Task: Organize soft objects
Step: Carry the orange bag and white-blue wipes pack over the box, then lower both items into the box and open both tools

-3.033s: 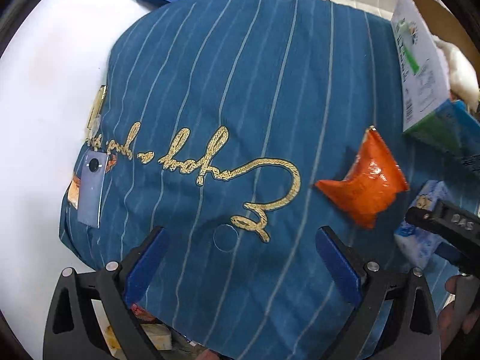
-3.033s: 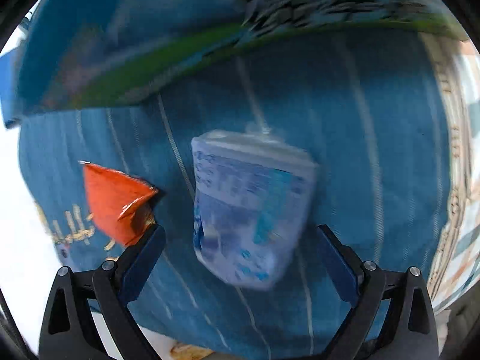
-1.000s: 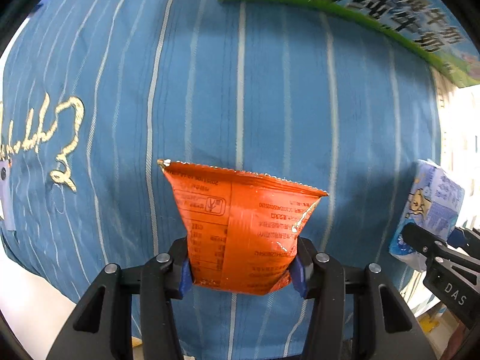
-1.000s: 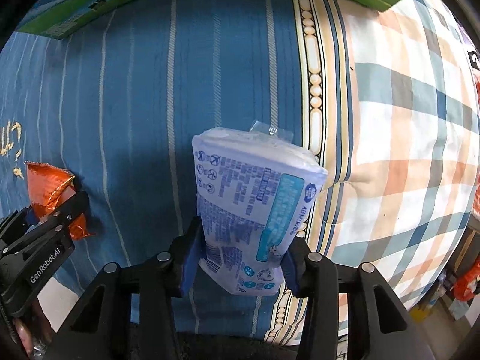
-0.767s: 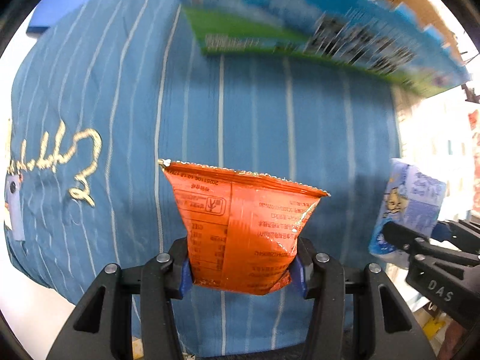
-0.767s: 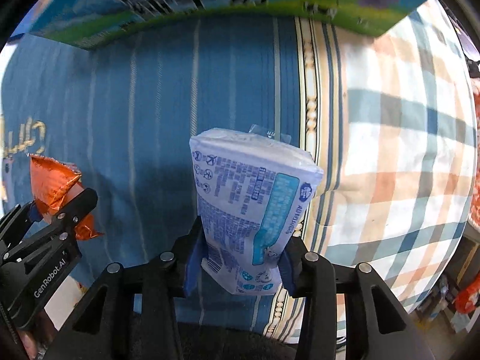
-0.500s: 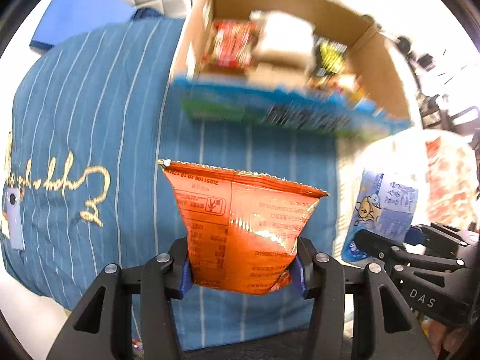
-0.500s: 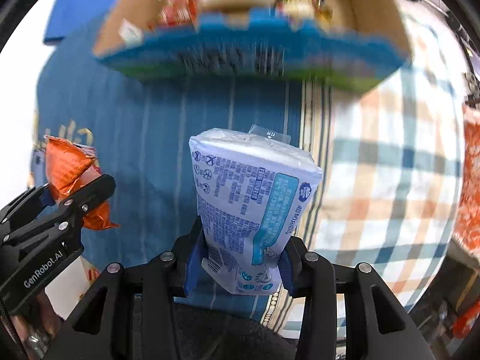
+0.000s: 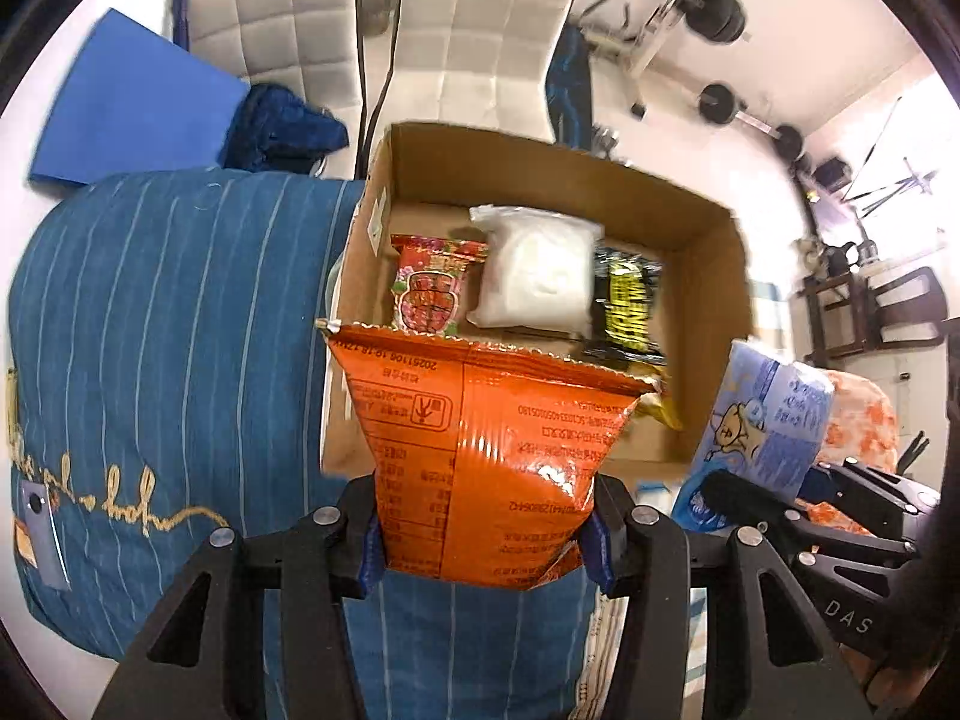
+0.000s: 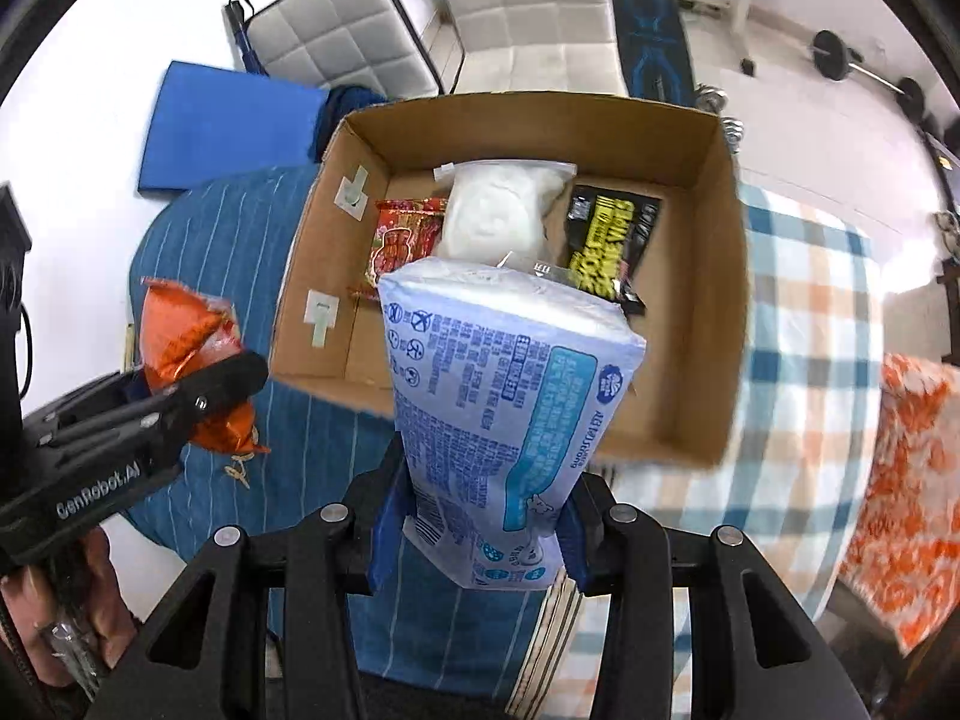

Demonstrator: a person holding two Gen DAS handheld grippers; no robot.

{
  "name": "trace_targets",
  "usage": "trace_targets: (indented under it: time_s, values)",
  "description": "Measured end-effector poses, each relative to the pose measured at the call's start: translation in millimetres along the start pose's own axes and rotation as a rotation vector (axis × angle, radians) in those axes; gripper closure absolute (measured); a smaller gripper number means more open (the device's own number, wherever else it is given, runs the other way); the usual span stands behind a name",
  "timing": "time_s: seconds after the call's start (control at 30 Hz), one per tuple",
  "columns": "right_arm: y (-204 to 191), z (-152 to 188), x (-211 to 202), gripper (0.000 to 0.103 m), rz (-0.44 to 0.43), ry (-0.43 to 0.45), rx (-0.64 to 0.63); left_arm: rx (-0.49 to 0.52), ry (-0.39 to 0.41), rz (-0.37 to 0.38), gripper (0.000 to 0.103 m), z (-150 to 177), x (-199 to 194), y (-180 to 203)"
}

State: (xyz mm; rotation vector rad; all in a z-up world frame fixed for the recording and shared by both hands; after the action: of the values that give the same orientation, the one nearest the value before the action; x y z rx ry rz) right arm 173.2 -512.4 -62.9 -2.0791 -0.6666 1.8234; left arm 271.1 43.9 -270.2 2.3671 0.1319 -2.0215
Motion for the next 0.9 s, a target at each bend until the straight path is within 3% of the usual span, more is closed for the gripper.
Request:
trace_targets:
  time_s: [0.17, 0.33, 0.47, 0.57, 0.77, 0.9]
  values:
    - [22.1, -36.0, 60.8, 0.058, -0.025, -0.105, 0.033, -0.017, -0.117, -0.024, 0.055, -23.5, 55.4, -4.0]
    - [36.2, -43.1, 121.8, 0.058, -0.050, -0.222, 0.055, -0.062, -0.217, -0.020, 0.055, -30.5, 95.4, -11.6]
    - [45.8, -39.9, 160.2, 0.058, -0.085, -0.305, 0.085, -0.029, -0.271, -0.031, 0.056, -26.8, 115.1, -4.7]
    - [53.9, -37.2, 178.3, 0.058, -0.127, -0.342, 0.115, -0.014, -0.291, -0.050, 0.055, -25.7, 127.2, -0.9]
    - [73.2, -34.4, 191.5, 0.056, -0.128, -0.372, 0.134, 0.016, -0.361, -0.031, 0.055, -18.6, 151.2, 10.2]
    - [84.3, -35.9, 188.0, 0.053, -0.125, -0.378, 0.134, 0.064, -0.430, 0.011, 0.055, -8.6, 165.1, 24.5]
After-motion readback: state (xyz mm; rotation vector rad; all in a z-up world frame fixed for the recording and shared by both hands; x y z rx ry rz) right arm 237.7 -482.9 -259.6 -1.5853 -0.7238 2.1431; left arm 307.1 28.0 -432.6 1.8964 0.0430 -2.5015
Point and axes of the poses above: each gripper's, at about its wrist camera, not at the fingertips, and x roughly the way its jaws point, y to its right, z to its underside, the point moved 8 cm from there along x, roughly the way its jaws point, and after that the axes turned 14 degrees about -z, right-handed, at the moved point
